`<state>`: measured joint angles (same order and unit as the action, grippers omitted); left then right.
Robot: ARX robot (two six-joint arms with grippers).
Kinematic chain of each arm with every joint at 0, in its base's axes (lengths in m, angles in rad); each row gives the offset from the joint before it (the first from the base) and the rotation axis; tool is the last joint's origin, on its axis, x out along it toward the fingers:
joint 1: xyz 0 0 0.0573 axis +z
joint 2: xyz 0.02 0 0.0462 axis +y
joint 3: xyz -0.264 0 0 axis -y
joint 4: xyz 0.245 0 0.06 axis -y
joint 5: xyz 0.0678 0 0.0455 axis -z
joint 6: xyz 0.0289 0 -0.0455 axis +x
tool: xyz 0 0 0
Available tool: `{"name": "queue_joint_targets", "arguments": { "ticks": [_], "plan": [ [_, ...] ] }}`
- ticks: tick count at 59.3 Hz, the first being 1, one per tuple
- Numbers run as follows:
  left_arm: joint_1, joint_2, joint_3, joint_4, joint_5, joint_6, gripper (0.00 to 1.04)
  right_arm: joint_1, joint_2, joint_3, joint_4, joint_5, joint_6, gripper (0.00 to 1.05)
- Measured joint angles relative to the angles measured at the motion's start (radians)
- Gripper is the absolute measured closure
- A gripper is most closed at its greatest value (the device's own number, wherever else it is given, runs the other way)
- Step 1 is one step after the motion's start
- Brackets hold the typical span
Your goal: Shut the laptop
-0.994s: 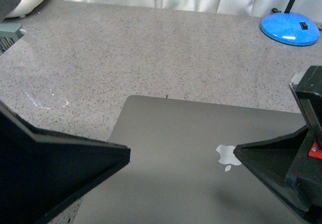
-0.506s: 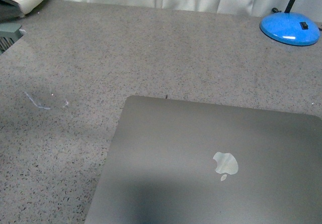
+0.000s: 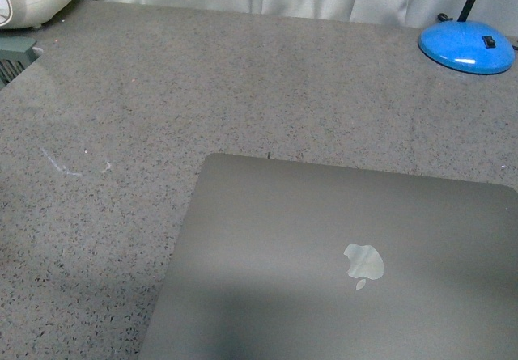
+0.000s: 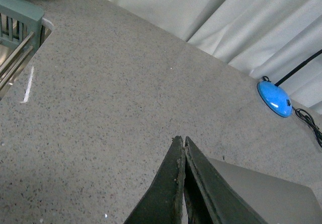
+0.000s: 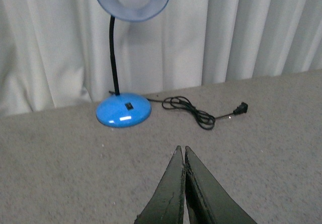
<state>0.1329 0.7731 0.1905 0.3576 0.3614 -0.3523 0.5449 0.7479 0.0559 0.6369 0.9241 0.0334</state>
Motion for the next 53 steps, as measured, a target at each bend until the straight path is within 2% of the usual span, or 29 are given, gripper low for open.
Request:
{"name": "queue_joint_targets", "arguments": {
  "ticks": [10,16,18,19,21,25,30,35,39,42,53],
  "plan": [
    [-0.141,-0.172,-0.049,-0.106,-0.129,-0.009,1.01,0.02,0.089,-0.003,0.085,0.019,0.0,1.04],
    [-0.248,-0.276,-0.077,-0.13,-0.227,-0.013,1.01,0.043,0.142,-0.006,0.187,0.047,-0.024,1.04],
    [-0.278,-0.299,-0.085,-0.127,-0.262,-0.005,1.01,0.028,0.127,-0.013,0.185,-0.051,-0.025,1.04],
    [-0.306,-0.312,-0.098,-0.101,-0.318,0.013,1.01,0.02,0.117,-0.015,0.173,-0.091,-0.026,1.04],
    [-0.34,-0.327,-0.12,-0.047,-0.412,0.061,1.01,-0.016,0.066,-0.029,0.122,-0.243,-0.029,1.04],
    [-0.36,-0.351,-0.165,0.032,-0.533,0.175,1.01,-0.073,-0.012,-0.046,0.058,-0.405,-0.03,1.04],
    [-0.307,-0.364,-0.171,0.048,-0.515,0.261,1.01,-0.139,-0.108,-0.05,-0.022,-0.523,-0.031,1.04],
    [-0.264,-0.402,-0.171,0.016,-0.488,0.307,1.01,-0.199,-0.202,-0.05,-0.105,-0.593,-0.031,1.04],
    [-0.173,-0.453,-0.171,-0.034,-0.372,0.329,1.01,-0.256,-0.281,-0.05,-0.177,-0.649,-0.03,1.04],
    [-0.145,-0.473,-0.171,-0.053,-0.375,0.333,1.01,-0.284,-0.319,-0.05,-0.211,-0.676,-0.03,1.04],
    [-0.136,-0.533,-0.171,-0.113,-0.362,0.341,1.01,-0.369,-0.427,-0.05,-0.314,-0.757,-0.03,1.04]
  ]
}}
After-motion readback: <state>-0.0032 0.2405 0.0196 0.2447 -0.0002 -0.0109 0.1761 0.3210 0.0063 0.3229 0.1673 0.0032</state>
